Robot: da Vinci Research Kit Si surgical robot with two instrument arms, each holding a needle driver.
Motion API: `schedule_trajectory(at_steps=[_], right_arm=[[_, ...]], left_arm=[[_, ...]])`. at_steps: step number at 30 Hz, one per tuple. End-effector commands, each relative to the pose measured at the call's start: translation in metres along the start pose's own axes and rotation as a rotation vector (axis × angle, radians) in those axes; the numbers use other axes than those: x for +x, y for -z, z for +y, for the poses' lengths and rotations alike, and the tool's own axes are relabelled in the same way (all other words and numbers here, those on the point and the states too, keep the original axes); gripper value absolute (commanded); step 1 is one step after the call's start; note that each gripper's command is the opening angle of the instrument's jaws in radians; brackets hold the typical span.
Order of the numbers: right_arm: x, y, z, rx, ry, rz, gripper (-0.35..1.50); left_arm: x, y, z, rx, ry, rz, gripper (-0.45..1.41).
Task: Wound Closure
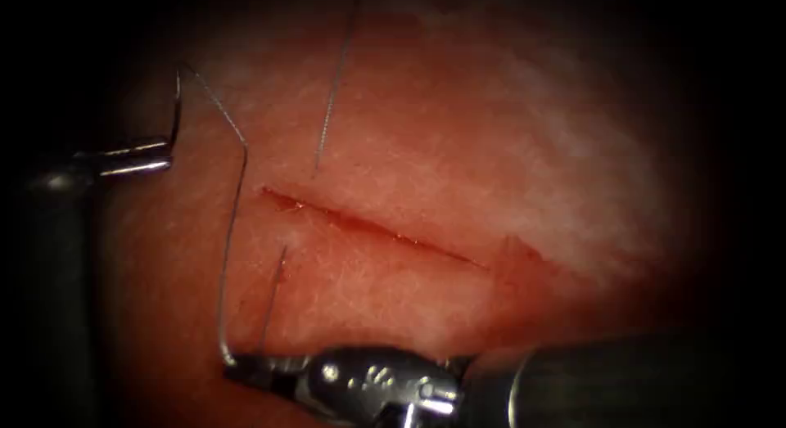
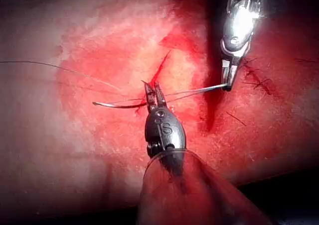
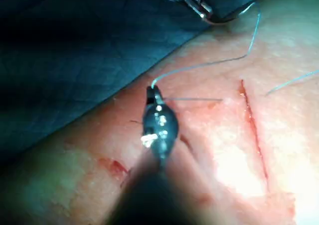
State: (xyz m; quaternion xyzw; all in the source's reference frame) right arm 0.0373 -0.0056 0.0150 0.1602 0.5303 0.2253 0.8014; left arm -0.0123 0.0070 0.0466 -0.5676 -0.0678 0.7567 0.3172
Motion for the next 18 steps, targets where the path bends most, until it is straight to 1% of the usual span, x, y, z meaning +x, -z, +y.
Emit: schedule_trajectory(at_steps=[1,2,3,4,9,11,13,14,18], right_arm=[[-0.0012,-0.0005,0.0005,-0.013,0.031,0.004,0.79],[-0.0017,-0.0006,0.0016,-0.020,0.042,0.002,1.04],[-0.0022,-0.0006,0.0023,-0.025,0.055,0.000,1.13],[-0.0033,-0.0006,0.0035,-0.035,0.094,-0.003,1.19],[-0.0056,-0.0011,0.0057,-0.054,0.147,-0.010,1.19],[-0.0071,-0.0018,0.0072,-0.085,0.153,-0.015,1.18],[-0.0078,-0.0026,0.0083,-0.099,0.156,-0.021,1.18],[-0.0085,-0.0036,0.0096,-0.116,0.158,-0.034,1.18],[-0.0097,-0.0056,0.0115,-0.134,0.165,-0.073,1.13]], left_arm=[[-0.0009,-0.0002,0.0008,-0.003,0.006,-0.002,-0.45],[-0.0008,0.0001,0.0005,-0.007,0.007,-0.003,-0.45],[-0.0007,0.0002,0.0004,-0.010,0.008,-0.003,-0.45],[-0.0005,0.0007,-0.0002,-0.012,0.010,-0.006,-0.45],[-0.0002,0.0017,-0.0016,0.012,0.014,-0.014,-0.45],[-0.0006,0.0019,-0.0021,0.024,0.011,-0.019,-0.45],[-0.0009,0.0018,-0.0022,0.027,0.008,-0.019,-0.45],[-0.0012,0.0015,-0.0021,0.031,0.006,-0.018,-0.45],[-0.0015,0.0009,-0.0017,0.039,0.003,-0.017,-0.45]])
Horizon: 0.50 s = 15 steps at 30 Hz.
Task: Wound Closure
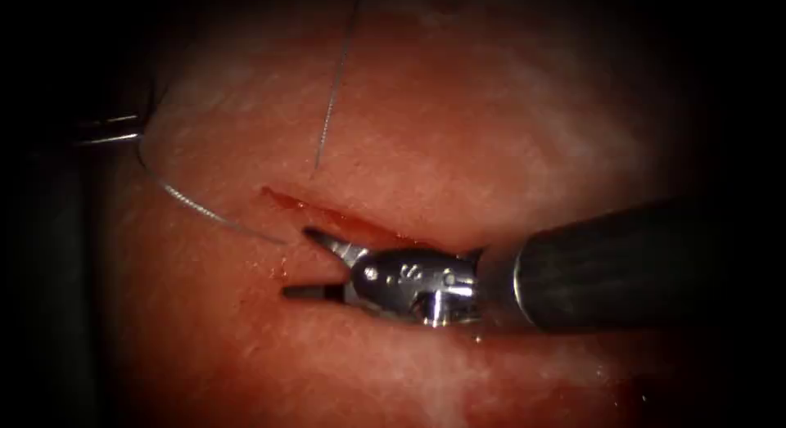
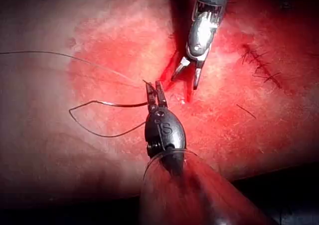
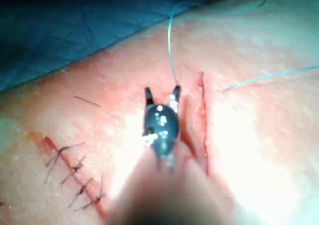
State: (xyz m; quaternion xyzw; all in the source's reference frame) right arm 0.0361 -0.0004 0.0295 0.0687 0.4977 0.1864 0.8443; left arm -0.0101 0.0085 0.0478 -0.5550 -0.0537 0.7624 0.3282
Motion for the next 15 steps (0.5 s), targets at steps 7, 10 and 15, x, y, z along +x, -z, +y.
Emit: schedule_trajectory(at_steps=[7,10,15], right_arm=[[-0.0017,-0.0044,0.0001,0.018,-0.018,-0.033,0.86],[-0.0017,-0.0049,0.0000,0.025,-0.028,-0.033,-0.01],[-0.0019,-0.0045,0.0001,0.034,-0.032,-0.031,-0.35]], left_arm=[[-0.0011,-0.0005,0.0012,-0.006,0.003,0.001,-0.45],[-0.0011,-0.0005,0.0012,-0.006,0.003,0.001,-0.45],[-0.0011,-0.0005,0.0012,-0.005,0.003,0.001,-0.45]])
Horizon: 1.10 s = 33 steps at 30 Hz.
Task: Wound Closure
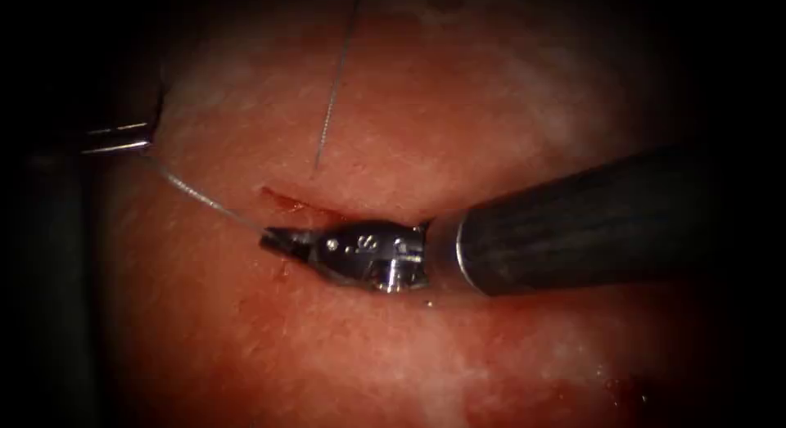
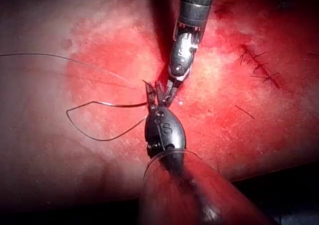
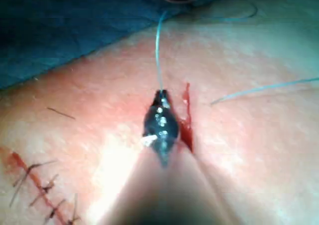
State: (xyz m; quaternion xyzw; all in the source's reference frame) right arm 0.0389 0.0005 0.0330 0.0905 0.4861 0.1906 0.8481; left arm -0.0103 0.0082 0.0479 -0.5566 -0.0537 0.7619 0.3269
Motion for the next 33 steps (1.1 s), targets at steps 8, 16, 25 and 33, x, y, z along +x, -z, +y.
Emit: schedule_trajectory(at_steps=[8,16,25,33], right_arm=[[-0.0013,0.0029,-0.0035,0.052,0.003,0.008,-0.35],[0.0010,0.0071,-0.0103,0.081,0.004,0.028,-0.35],[0.0067,0.0084,-0.0138,0.093,0.008,0.072,-0.35],[0.0055,0.0088,-0.0107,0.049,0.018,0.070,0.93]], left_arm=[[-0.0011,-0.0005,0.0010,-0.004,0.003,0.000,-0.45],[-0.0016,-0.0011,0.0014,-0.007,0.004,0.000,-0.45],[-0.0017,-0.0014,0.0018,-0.013,0.008,-0.001,-0.45],[-0.0017,-0.0014,0.0018,-0.013,0.008,-0.001,-0.45]])
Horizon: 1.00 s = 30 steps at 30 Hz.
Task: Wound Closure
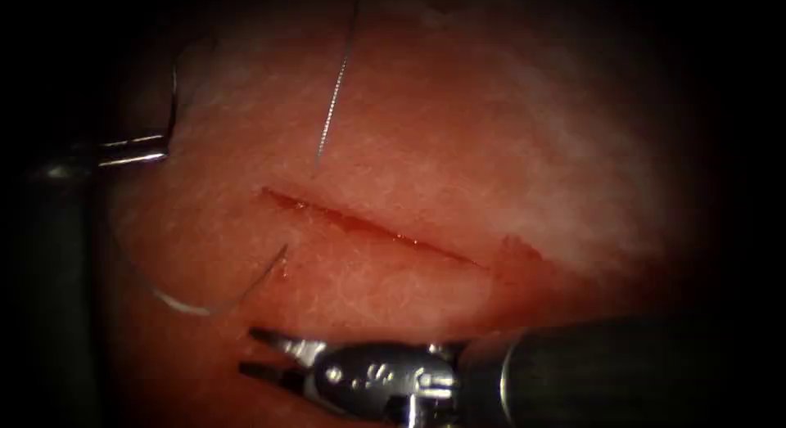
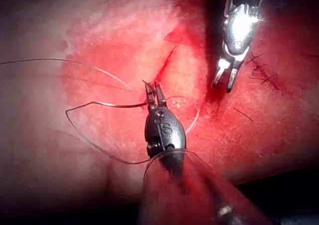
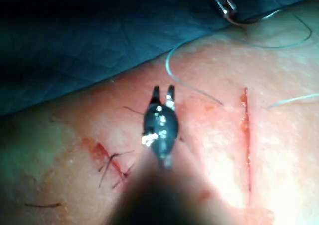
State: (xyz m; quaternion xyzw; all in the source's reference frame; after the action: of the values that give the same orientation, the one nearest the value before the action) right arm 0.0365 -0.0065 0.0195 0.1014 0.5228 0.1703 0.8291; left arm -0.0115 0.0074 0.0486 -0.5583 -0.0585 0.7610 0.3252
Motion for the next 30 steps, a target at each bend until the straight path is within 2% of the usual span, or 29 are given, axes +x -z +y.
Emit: schedule_trajectory(at_steps=[1,4,8,14,18,21,24,25,27,30], right_arm=[[-0.0015,-0.0002,0.0003,-0.014,-0.006,0.000,0.96],[-0.0026,0.0001,0.0019,-0.038,-0.002,0.002,1.03],[-0.0040,-0.0002,0.0037,-0.053,-0.001,-0.004,1.03],[-0.0061,-0.0029,0.0059,-0.090,0.006,-0.014,1.01],[-0.0073,-0.0052,0.0070,-0.085,0.015,-0.020,0.94],[-0.0081,-0.0064,0.0076,-0.082,0.021,-0.027,0.76],[-0.0084,-0.0071,0.0080,-0.089,0.023,-0.028,0.71],[-0.0084,-0.0073,0.0082,-0.087,0.022,-0.027,0.64],[-0.0084,-0.0075,0.0084,-0.081,0.022,-0.024,0.36],[-0.0083,-0.0078,0.0087,-0.067,0.028,-0.019,-0.35]], left_arm=[[-0.0010,-0.0003,0.0009,-0.003,0.005,-0.002,-0.45],[-0.0010,-0.0002,0.0008,-0.004,0.005,-0.002,-0.45],[-0.0010,-0.0001,0.0007,-0.006,0.004,-0.001,-0.45],[-0.0011,-0.0001,0.0008,-0.005,0.003,-0.001,-0.45],[-0.0012,-0.0002,0.0008,-0.004,0.003,-0.001,-0.45],[-0.0012,-0.0002,0.0008,-0.005,0.002,-0.004,-0.45],[-0.0013,-0.0002,0.0008,-0.005,0.008,-0.003,-0.45],[-0.0013,-0.0002,0.0008,-0.005,0.007,-0.003,-0.45],[-0.0014,-0.0002,0.0009,-0.005,0.006,-0.006,-0.45],[-0.0015,-0.0002,0.0009,-0.005,0.011,-0.005,-0.45]])
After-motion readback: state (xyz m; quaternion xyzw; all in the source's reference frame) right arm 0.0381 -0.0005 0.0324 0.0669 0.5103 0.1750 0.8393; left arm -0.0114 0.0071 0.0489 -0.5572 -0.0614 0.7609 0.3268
